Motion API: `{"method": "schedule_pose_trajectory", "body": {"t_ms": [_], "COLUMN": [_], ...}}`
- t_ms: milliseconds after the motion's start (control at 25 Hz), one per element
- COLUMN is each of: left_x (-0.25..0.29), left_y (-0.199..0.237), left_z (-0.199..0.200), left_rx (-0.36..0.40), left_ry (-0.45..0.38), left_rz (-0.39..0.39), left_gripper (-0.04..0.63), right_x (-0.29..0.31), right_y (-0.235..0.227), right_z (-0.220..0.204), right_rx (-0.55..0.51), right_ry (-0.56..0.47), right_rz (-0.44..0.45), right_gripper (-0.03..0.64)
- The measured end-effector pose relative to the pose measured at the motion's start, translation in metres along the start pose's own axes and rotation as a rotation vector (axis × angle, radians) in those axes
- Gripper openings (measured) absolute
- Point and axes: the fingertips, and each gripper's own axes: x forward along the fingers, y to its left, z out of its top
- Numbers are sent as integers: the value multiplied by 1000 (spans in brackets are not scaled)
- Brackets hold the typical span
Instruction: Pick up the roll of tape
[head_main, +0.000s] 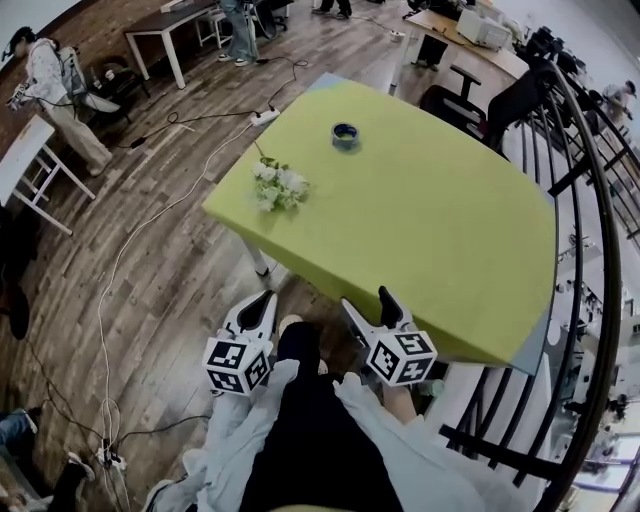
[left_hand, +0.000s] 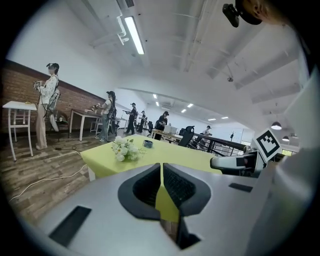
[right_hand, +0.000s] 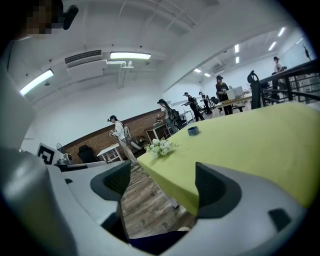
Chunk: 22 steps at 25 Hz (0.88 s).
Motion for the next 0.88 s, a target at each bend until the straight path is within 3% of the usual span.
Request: {"method": "schedule_pose_trajectory", "body": {"t_ms": [360,880], "left_x": [42,137], "left_y": [3,21], "left_z": [-5,41], "left_rx": [-22,4], "left_ry": [31,46], "left_rz": [-14,-61], "left_gripper": [29,29], "right_x": [22,80], "right_y": [-25,-78], "right_z": [11,68], "right_rx": [12,71], "right_ry": [13,-2], "right_rz": [-6,-48], "right_gripper": [407,407]}}
